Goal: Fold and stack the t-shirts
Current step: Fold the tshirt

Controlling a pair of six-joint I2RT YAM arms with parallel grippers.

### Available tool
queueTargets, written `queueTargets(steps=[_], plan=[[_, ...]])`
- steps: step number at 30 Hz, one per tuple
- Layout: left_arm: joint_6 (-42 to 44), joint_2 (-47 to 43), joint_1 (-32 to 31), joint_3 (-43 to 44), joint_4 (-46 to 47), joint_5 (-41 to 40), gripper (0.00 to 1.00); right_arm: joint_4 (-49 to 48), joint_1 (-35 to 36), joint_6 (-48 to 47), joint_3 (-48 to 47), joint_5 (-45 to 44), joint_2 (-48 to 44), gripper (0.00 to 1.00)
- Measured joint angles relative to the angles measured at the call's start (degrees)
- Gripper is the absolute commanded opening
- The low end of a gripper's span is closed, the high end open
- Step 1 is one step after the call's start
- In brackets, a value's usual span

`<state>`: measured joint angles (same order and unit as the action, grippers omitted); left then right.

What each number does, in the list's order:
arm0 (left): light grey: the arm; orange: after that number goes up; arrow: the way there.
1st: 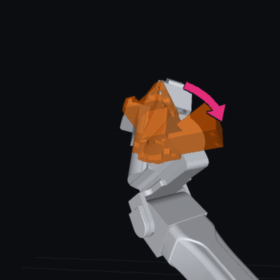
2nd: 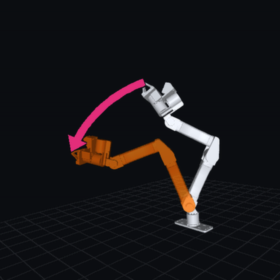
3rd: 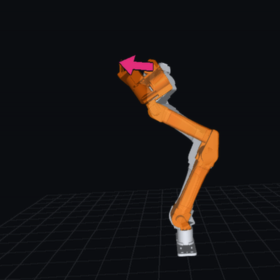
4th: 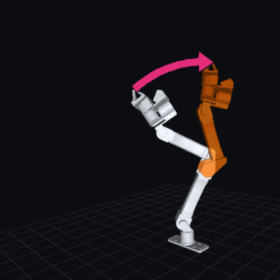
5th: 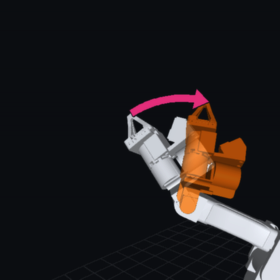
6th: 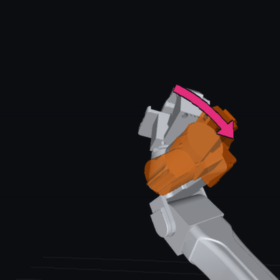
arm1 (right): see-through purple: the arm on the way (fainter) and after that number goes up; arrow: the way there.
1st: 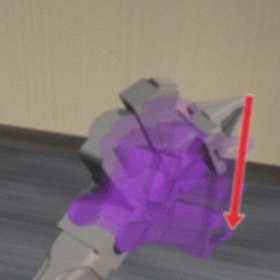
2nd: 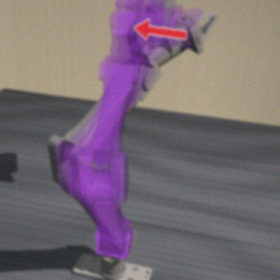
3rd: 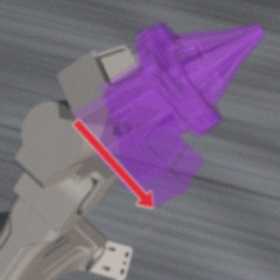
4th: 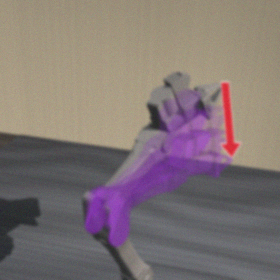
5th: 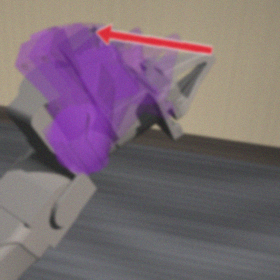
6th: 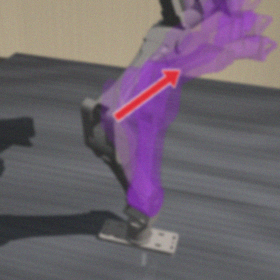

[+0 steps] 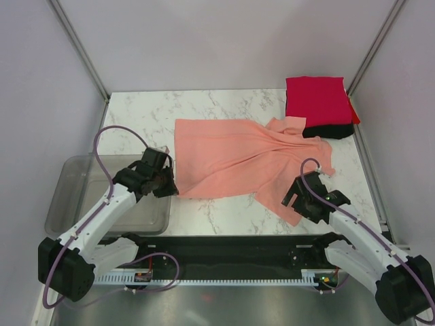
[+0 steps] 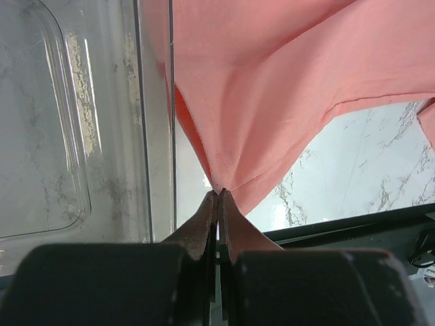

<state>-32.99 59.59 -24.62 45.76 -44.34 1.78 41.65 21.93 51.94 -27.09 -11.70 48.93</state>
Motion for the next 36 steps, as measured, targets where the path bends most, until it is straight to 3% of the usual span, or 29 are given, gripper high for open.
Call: queueTargets(steps=[1,11,15,16,18,25,29,36], plan=[[0.0,-0.2,-0.1,0.0,0.0,0.0,0.02,0.0,0.3,0.4,0.0,0.1,0.8,0.89],[0.0,-1.6,-0.3,-0.1,0.2,-0.2,0.02,-0.7,7.8,4.3,1.3,1.8,5.4,0.81],[0.0,-2.6,-0.3,-0.1,0.2,-0.2,0.02,-1.0,9.8,4.8,0.6,0.6,8.4,0.59],[0.0,-2.7,-0.3,-0.1,0.2,-0.2,0.02,-1.6,10.3,5.1,0.3,0.4,9.2,0.44],[0.0,-2.9,-0.3,-0.1,0.3,-0.2,0.02,-2.5,11.2,5.6,0.3,0.2,9.8,0.27],[0.0,-2.9,-0.3,-0.1,0.3,-0.3,0.02,-1.8,11.6,6.7,0.4,-0.7,8.3,0.00],[0.0,-2.6,-0.3,-0.1,0.3,-0.2,0.02,4.9,11.7,6.9,-3.7,-3.9,3.5,0.00],[-0.1,-2.4,-1.1,-1.0,1.4,0.5,0.02,14.6,11.7,7.6,-20.9,-13.9,-8.2,0.00]])
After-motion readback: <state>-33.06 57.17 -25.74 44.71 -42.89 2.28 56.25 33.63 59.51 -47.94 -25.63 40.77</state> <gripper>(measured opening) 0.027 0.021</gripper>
